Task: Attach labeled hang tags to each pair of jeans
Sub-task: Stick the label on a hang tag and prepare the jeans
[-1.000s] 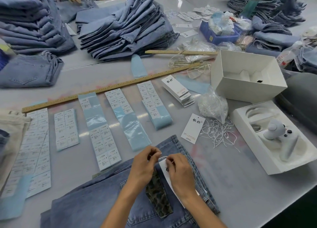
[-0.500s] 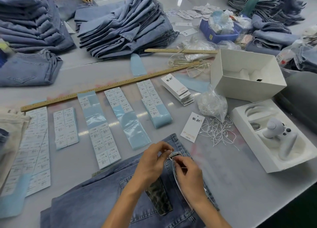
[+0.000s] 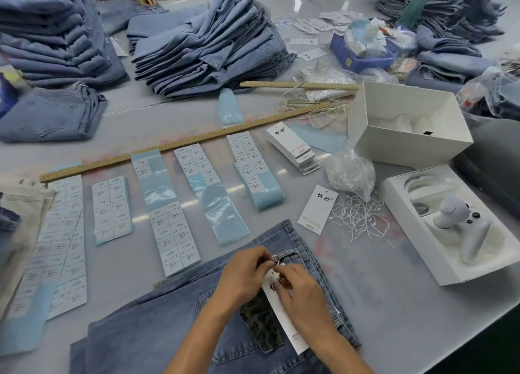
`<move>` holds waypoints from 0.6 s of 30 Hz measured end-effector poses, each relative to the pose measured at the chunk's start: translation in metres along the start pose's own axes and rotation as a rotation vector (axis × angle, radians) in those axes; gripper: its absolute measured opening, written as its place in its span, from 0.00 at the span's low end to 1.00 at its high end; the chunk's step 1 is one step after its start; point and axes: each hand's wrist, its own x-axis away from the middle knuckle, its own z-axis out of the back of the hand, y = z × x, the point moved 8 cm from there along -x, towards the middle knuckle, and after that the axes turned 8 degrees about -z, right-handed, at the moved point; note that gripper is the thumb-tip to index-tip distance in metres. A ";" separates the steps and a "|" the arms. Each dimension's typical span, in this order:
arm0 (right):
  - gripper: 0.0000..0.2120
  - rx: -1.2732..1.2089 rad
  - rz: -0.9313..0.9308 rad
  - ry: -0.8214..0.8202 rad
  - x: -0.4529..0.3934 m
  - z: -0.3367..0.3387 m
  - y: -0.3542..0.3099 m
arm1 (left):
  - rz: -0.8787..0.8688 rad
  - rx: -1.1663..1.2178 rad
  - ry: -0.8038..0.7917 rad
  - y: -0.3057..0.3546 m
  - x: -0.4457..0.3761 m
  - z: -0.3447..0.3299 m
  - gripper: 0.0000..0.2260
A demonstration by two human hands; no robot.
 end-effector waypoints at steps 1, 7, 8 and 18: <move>0.08 -0.011 -0.051 0.003 -0.001 0.002 0.006 | -0.012 0.006 0.010 0.000 0.001 -0.002 0.02; 0.04 -0.240 -0.290 0.022 -0.002 0.004 0.029 | 0.029 0.189 0.076 -0.016 0.008 -0.010 0.06; 0.05 -0.305 -0.335 0.019 -0.002 0.004 0.031 | 0.027 0.206 0.086 -0.018 0.009 -0.010 0.08; 0.07 -0.535 -0.379 0.023 0.002 0.001 0.036 | -0.090 0.088 0.103 -0.012 0.016 -0.017 0.06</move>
